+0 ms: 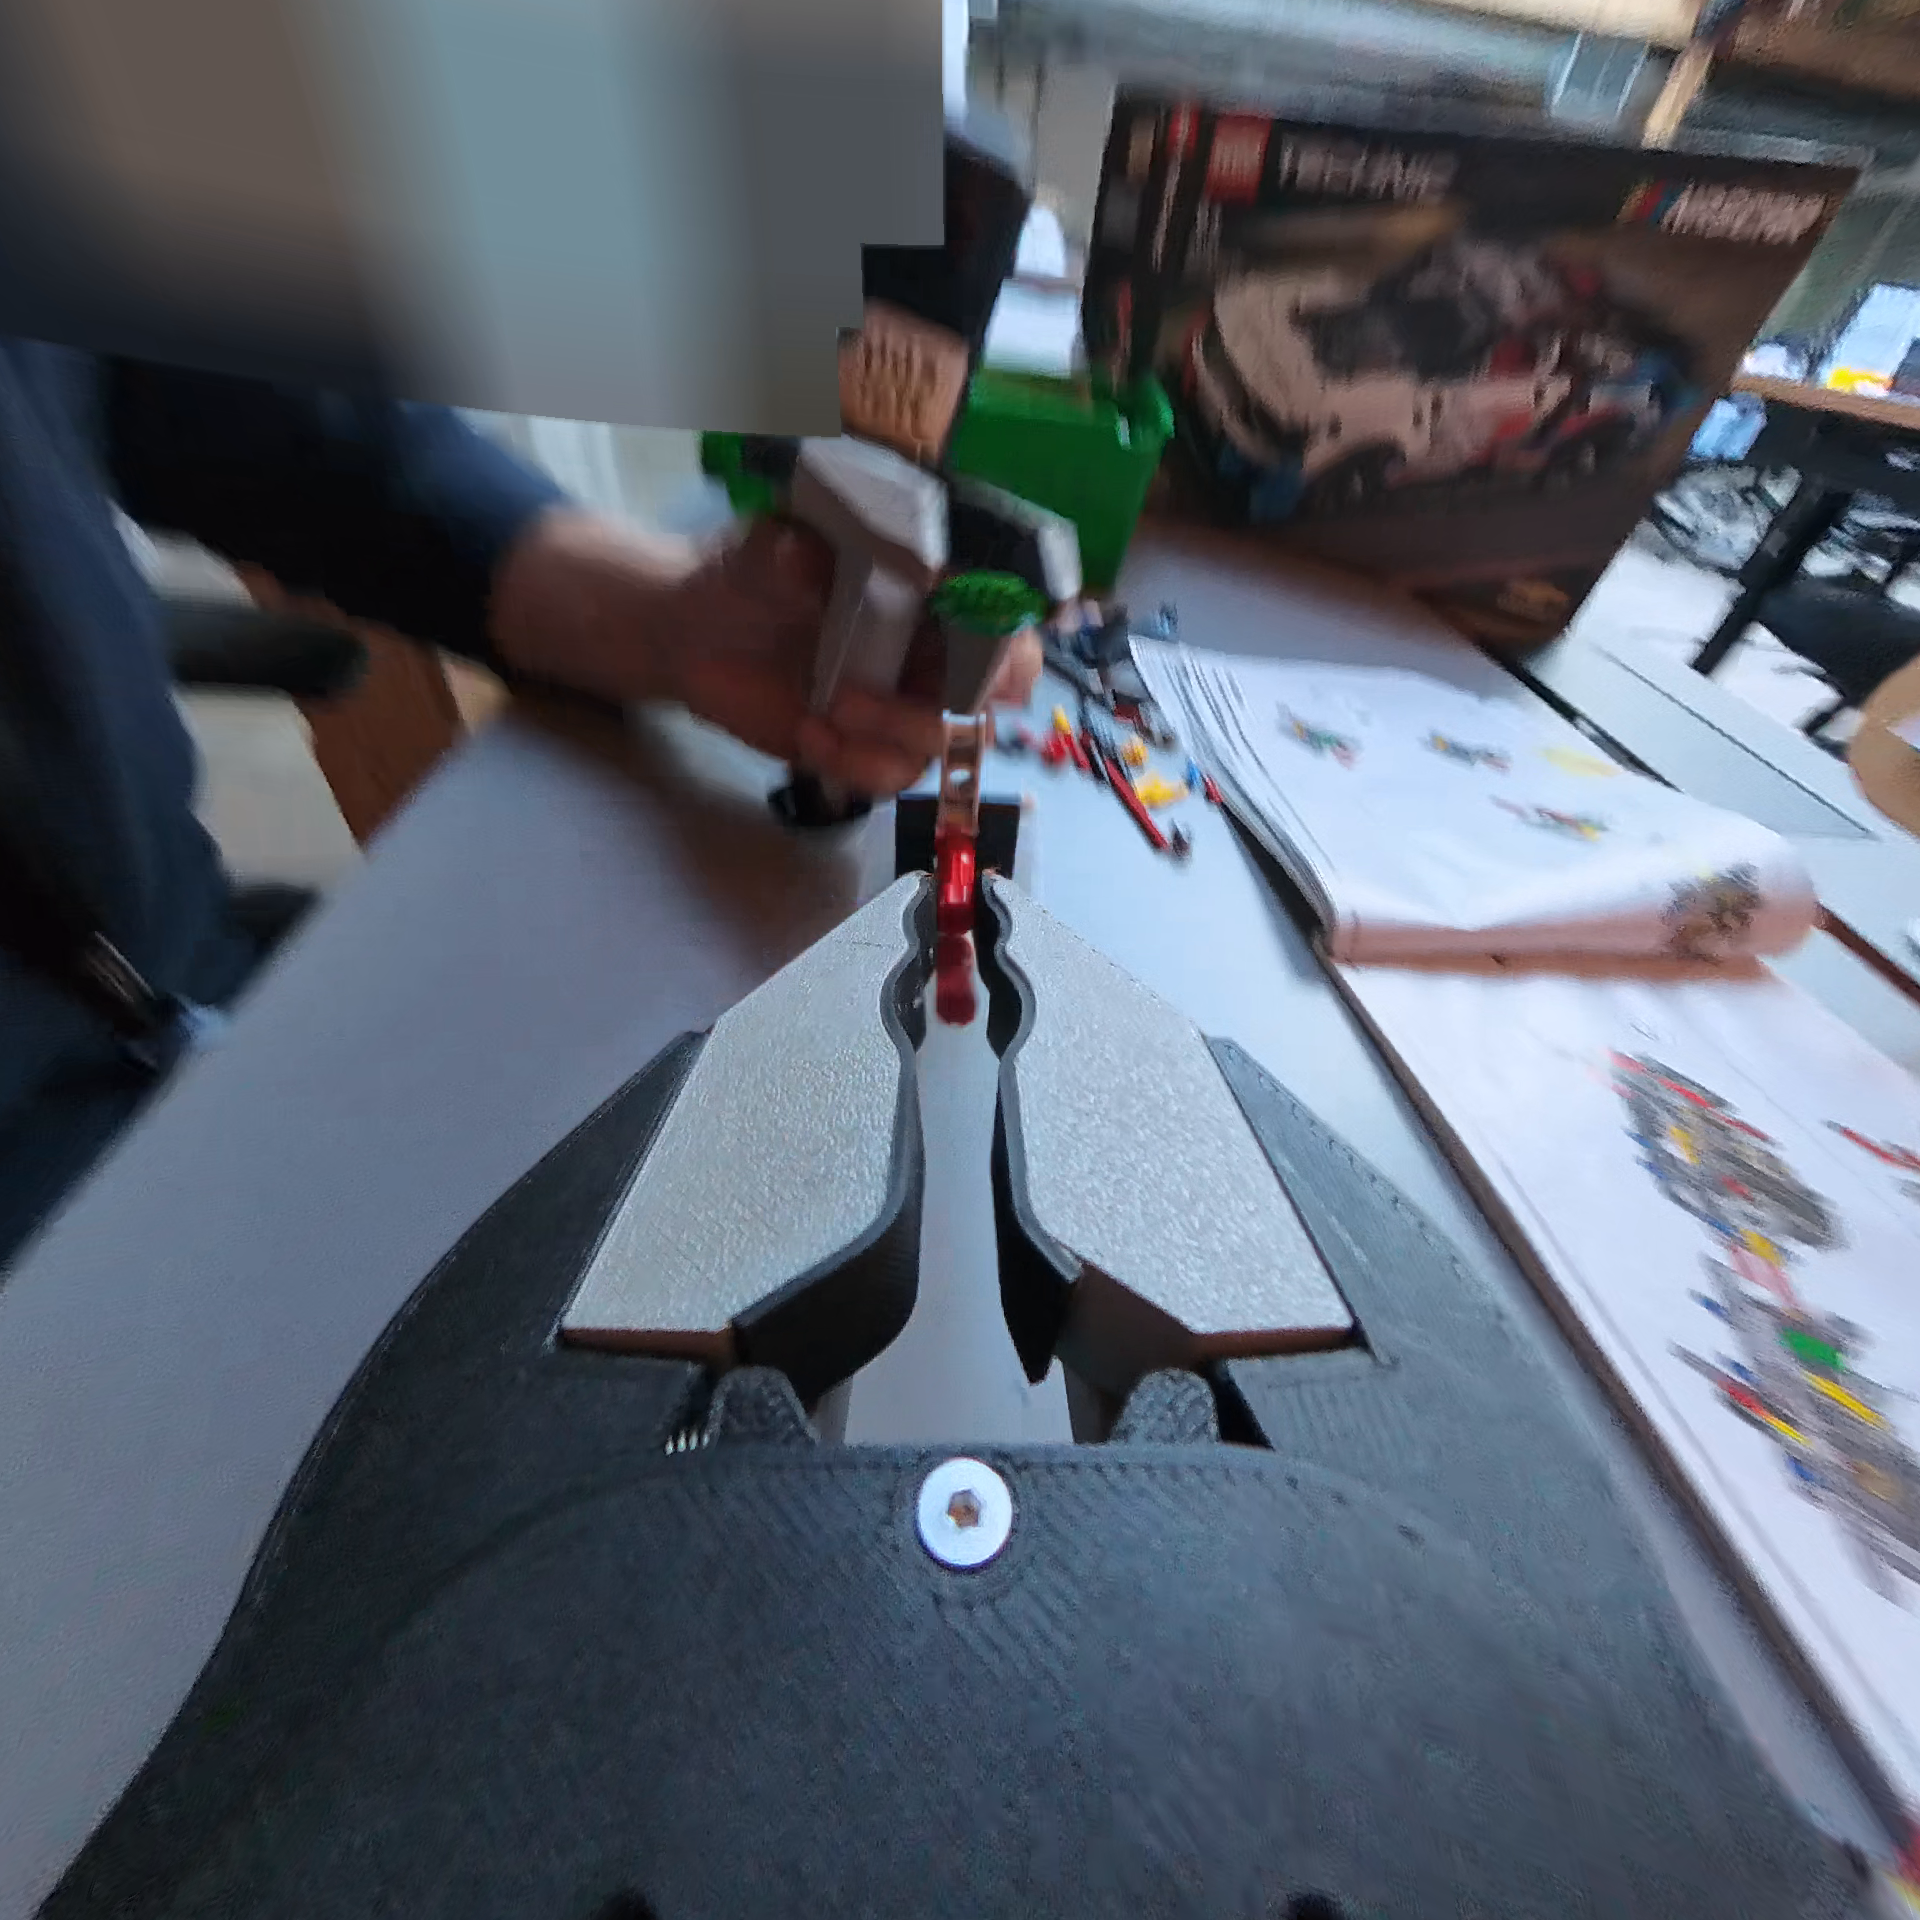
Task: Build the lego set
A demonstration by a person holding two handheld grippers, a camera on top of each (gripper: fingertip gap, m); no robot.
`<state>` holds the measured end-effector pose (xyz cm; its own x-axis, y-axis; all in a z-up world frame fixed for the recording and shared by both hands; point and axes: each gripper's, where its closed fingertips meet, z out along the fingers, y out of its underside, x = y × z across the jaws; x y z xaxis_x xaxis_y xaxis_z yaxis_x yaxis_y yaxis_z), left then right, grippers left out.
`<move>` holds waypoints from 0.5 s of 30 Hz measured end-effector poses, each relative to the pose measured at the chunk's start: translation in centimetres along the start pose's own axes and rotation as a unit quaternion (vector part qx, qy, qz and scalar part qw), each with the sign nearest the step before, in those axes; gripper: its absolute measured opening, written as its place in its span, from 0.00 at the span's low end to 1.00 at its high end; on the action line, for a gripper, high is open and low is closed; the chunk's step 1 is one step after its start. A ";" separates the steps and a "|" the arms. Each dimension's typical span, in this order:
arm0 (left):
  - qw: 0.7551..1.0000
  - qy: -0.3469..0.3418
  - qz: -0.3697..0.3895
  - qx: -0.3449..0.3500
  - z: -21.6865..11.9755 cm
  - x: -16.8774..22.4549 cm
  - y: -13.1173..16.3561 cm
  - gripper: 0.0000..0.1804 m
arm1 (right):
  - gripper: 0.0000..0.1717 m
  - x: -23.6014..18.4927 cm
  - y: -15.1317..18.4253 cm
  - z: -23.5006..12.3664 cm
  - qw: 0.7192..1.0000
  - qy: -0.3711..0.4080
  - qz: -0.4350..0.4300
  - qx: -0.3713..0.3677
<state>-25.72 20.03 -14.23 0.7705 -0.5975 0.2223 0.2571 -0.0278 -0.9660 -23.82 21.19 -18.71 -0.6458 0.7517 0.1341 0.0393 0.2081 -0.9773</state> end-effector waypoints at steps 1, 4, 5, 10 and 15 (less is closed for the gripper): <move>1.000 -0.014 0.009 -0.016 -0.1 -0.6 0.4 0.09 | 0.02 0.1 0.7 0.0 0.999 0.009 -0.020 -0.029; 0.998 -0.039 0.016 -0.054 -0.4 -1.9 1.5 0.09 | 0.02 -0.3 2.8 -0.1 0.993 0.012 -0.054 -0.105; 0.998 -0.035 0.008 -0.059 -0.4 -1.9 1.7 0.09 | 0.02 -0.5 3.3 -0.1 0.991 0.006 -0.052 -0.122; 0.998 -0.015 0.009 -0.067 -0.3 -1.4 1.9 0.10 | 0.02 -0.7 5.2 -0.4 0.985 -0.011 -0.023 -0.172; 0.994 0.079 -0.030 -0.072 0.2 1.8 2.2 0.10 | 0.06 -0.7 5.8 -0.9 0.982 -0.015 -0.017 -0.188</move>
<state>-23.68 19.04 -15.92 0.6524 -0.7090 0.2676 0.2056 -0.1743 -0.9630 -22.45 22.49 -24.33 -0.6740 0.7223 0.1552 0.2920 0.4534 -0.8421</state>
